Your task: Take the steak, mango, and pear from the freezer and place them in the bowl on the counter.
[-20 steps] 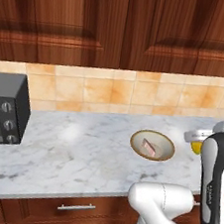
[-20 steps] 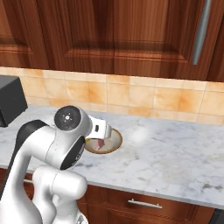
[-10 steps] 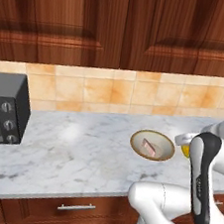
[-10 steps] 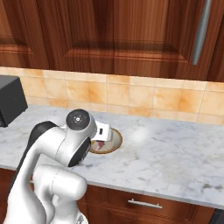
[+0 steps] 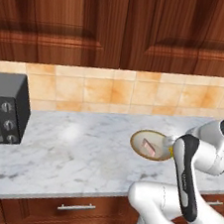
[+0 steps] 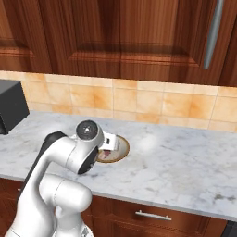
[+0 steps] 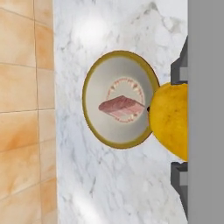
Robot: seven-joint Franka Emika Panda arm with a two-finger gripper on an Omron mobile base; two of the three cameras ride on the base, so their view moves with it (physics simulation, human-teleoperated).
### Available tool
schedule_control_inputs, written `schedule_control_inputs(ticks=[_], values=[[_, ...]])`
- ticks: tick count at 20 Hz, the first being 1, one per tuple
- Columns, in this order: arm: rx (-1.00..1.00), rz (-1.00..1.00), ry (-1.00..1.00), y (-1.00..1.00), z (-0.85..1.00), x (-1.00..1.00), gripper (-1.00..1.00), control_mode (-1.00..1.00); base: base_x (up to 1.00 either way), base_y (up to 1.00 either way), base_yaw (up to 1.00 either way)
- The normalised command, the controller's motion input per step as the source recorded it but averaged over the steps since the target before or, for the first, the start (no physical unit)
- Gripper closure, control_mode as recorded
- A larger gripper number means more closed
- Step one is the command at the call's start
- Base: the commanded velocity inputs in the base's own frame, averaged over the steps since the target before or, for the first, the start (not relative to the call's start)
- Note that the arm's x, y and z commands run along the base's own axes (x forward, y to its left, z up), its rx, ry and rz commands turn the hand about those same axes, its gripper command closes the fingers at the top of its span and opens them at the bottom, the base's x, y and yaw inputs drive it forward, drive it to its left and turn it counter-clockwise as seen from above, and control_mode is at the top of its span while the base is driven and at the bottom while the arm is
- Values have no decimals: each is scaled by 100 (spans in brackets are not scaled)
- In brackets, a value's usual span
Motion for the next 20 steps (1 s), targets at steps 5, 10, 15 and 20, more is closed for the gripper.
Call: schedule_control_inputs(ticks=[5,10,15,20], values=[[0,0,6,-4,-28,44,100,-100,0,0,0],[0,0,4,-17,-16,35,100,-100,0,0,0],[0,1,1,-19,-20,25,100,-100,0,0,0],[0,2,0,0,-28,22,100,-100,0,0,0]])
